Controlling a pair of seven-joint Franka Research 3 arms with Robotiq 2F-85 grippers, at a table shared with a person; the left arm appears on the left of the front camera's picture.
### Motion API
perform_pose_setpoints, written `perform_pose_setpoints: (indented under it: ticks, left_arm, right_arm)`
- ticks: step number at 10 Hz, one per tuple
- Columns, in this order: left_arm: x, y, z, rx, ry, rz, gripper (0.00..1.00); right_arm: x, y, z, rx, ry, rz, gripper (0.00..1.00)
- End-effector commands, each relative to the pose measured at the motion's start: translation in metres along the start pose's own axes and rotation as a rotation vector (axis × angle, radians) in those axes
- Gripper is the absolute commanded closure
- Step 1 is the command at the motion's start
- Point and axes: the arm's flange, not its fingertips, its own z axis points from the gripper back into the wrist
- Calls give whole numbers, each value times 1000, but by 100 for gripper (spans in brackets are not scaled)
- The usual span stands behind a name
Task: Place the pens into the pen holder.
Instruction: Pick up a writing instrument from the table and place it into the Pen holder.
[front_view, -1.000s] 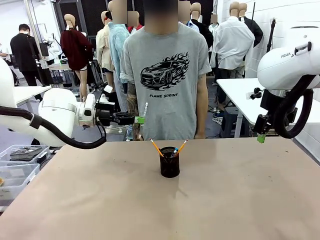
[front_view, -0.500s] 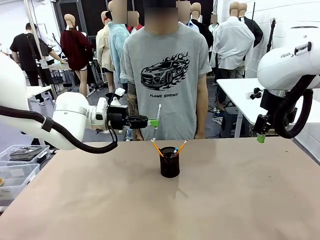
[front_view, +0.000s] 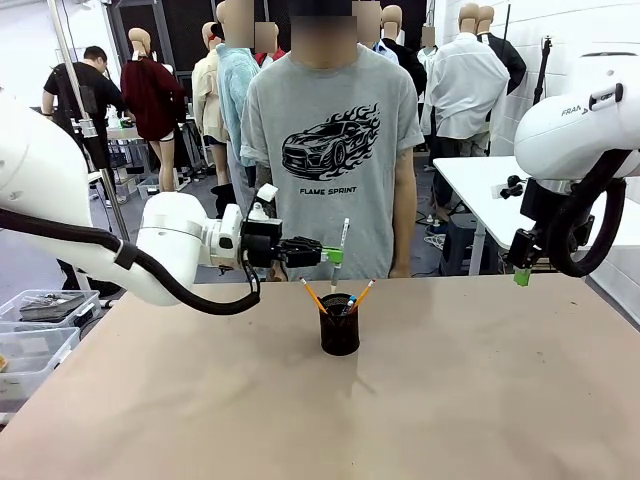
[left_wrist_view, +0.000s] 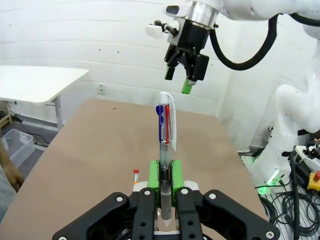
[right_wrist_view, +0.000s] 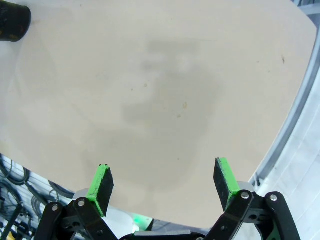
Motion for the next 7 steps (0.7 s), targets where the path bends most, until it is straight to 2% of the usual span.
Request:
perform_pose_setpoints:
  ticks: [1,7]
  left_arm:
    - [-5,11,-10,15,-8,-15,100]
    - [-33,35,-30,28,35,13,100]
  right_arm:
    - [1,0,1,2,7,2,0]
    - [1,0,1,2,7,2,0]
